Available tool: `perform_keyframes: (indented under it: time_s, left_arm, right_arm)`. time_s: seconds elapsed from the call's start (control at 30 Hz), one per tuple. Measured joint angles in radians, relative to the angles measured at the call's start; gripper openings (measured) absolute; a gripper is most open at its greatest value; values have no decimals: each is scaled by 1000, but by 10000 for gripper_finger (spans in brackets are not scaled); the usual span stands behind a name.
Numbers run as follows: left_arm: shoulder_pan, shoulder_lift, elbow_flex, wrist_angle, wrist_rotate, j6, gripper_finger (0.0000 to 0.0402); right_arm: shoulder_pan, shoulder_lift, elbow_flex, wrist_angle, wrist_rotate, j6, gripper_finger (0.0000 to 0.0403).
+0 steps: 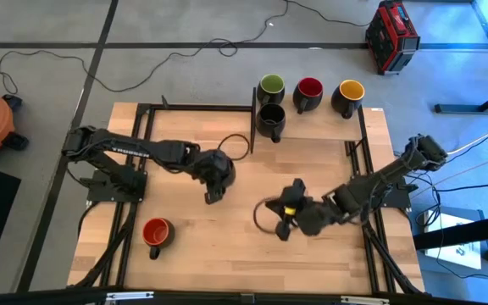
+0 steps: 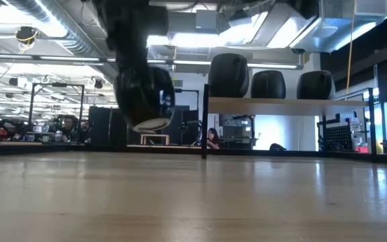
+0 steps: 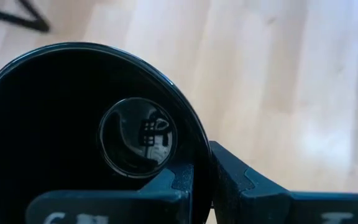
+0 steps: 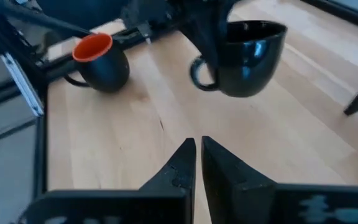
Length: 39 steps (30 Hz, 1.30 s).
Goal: Place coffee mugs
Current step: Put the black mug on the shelf
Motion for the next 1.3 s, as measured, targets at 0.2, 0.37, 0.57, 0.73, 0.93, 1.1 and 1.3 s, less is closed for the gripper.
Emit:
perform_keyframes:
  time_s: [0.2, 0.37, 0.57, 0.73, 0.93, 1.1, 1.3]
  left_arm:
    - [-107, 87, 76, -18, -25, -63, 23]
    - [-174, 194, 178, -39, -98, -58, 23]
    - [-216, 324, 269, -44, -159, -44, 23]
    - [-231, 409, 310, -42, -141, -38, 22]
    - [-235, 437, 311, -44, -138, -45, 23]
    - [-233, 436, 314, -18, -119, -46, 48]
    - [-229, 434, 318, -6, -87, -34, 87]
  right_arm:
    - [73, 45, 0, -4, 117, 19, 17]
    - [98, 58, 0, -20, 129, 61, 17]
    - [109, 58, 0, -66, 111, 94, 17]
    - [109, 58, -1, -87, 67, 98, 17]
    - [109, 58, -1, -93, 42, 98, 17]
    - [108, 58, -1, -103, 42, 97, 17]
    - [108, 58, -1, -110, 42, 95, 17]
